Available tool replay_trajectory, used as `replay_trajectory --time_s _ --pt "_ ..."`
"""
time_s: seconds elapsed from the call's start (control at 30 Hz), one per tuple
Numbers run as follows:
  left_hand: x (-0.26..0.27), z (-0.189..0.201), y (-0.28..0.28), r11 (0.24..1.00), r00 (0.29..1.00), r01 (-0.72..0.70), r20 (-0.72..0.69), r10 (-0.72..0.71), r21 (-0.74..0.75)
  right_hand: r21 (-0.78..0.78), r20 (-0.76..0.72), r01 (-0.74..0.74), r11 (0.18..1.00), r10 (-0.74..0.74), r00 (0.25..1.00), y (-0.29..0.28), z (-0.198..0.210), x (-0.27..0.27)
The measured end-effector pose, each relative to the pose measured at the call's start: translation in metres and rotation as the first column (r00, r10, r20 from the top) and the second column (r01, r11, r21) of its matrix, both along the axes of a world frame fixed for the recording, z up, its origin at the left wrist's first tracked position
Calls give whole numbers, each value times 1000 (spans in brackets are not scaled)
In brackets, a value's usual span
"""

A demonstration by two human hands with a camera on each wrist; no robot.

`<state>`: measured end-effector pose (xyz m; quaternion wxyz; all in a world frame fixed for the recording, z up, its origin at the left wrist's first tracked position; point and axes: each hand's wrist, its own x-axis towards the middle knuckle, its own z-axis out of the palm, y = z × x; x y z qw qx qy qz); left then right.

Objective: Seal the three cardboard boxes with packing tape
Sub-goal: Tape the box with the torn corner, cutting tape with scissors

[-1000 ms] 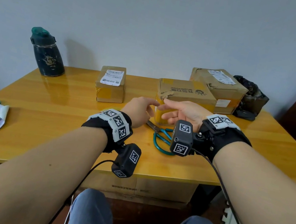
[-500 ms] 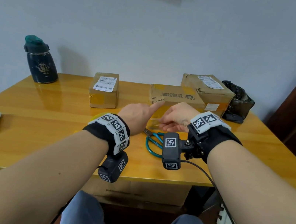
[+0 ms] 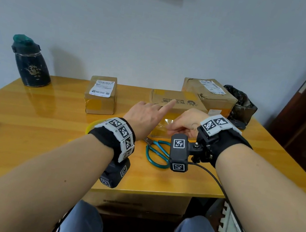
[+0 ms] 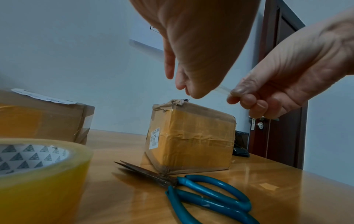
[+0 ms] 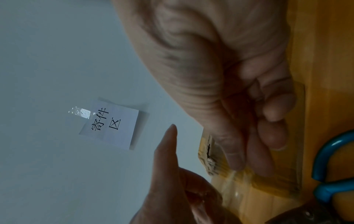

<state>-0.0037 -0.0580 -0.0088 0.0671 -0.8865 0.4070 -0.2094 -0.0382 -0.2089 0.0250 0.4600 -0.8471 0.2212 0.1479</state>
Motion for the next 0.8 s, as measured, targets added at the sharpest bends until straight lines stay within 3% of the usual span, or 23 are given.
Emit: replay_trajectory --time_s 0.17,0.37,0.57,0.8 --pt "11 0 -6 1000 999 -21 -38 20 -23 -16 45 -2 1000 2 999 -3 6 10" --pt "22 1 -12 996 993 -82 -93 79 -28 -203 91 -26 979 45 995 -2 12 29" --pt "30 7 -14 986 984 -168 -61 168 9 39 228 37 999 -45 973 6 8 41" --pt "34 11 -12 977 976 -213 -42 213 -1 14 323 -5 1000 0 946 15 14 49"
